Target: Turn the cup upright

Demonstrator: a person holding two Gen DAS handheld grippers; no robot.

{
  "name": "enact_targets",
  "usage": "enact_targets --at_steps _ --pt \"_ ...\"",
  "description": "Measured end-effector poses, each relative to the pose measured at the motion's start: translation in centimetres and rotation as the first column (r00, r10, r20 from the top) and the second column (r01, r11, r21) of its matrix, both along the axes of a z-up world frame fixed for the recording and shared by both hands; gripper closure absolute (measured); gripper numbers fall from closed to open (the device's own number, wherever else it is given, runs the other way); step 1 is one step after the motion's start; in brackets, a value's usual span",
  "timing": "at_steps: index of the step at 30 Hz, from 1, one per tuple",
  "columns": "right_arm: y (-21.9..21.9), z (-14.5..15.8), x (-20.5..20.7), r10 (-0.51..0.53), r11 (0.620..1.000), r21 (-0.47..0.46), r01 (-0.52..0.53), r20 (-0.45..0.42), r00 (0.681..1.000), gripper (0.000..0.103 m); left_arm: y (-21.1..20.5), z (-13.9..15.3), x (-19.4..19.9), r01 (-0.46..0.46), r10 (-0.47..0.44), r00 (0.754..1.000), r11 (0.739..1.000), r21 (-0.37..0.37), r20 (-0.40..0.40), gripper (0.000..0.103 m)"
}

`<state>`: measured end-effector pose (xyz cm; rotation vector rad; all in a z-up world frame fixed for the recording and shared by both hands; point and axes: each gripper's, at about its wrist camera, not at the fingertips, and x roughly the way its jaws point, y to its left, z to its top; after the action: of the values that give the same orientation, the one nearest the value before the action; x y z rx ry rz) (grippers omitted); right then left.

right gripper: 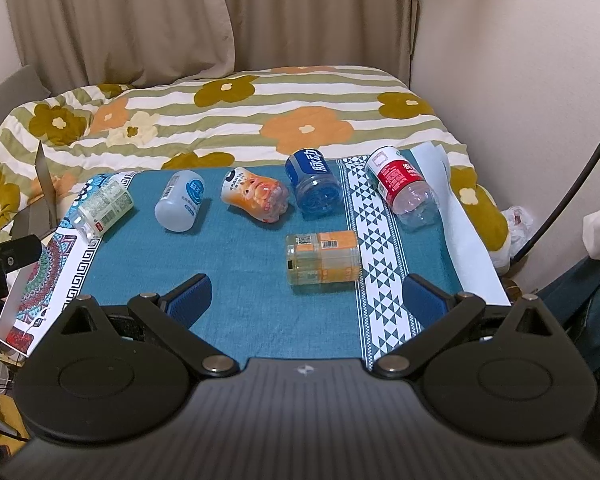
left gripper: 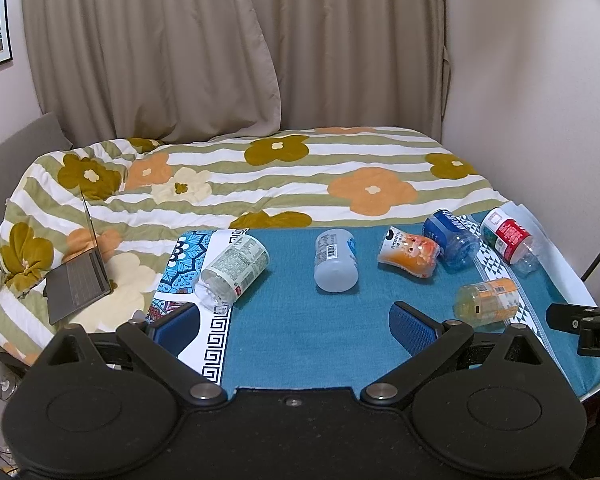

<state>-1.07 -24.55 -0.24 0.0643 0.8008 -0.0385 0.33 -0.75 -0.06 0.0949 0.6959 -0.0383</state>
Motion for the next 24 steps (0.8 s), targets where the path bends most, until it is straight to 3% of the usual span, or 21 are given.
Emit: enact_targets --at_steps 4,9,14,18,24 --pt "-0.8 0.5 -0.2 0.006 1.000 0.029 -0.006 -0.005 1.000 0.000 -0.8 0.5 0.2 0.017 -0.017 1.000 1.000 -0.001 -0.008 0.001" --pt "-3.0 1.2 -0.1 0.007 1.000 0.026 -0.007 -0.008 1.000 0.000 -3.2 0.6 1.1 0.101 -0.101 0.995 0.995 -0.017 -0.024 0.001" --pt "-6.1 1.0 0.4 0.014 0.999 0.031 -0.014 -0.015 1.000 0.000 -6.7 0.3 2.3 0.206 -0.206 0.978 0.978 0.039 -0.011 0.001" --pt "-8.6 0.2 1.0 -0.007 0.999 0.040 0.009 -0.030 1.000 0.000 -9.4 -0.5 3.7 0.313 -0.312 0.950 0.946 0.086 -0.017 0.001" --pt "-10.9 -0.4 1.5 -0.062 0.998 0.008 0.062 -0.033 0.998 0.000 -13.9 -2.5 6.8 0.497 -0.490 0.867 0.858 0.130 -0.089 0.001"
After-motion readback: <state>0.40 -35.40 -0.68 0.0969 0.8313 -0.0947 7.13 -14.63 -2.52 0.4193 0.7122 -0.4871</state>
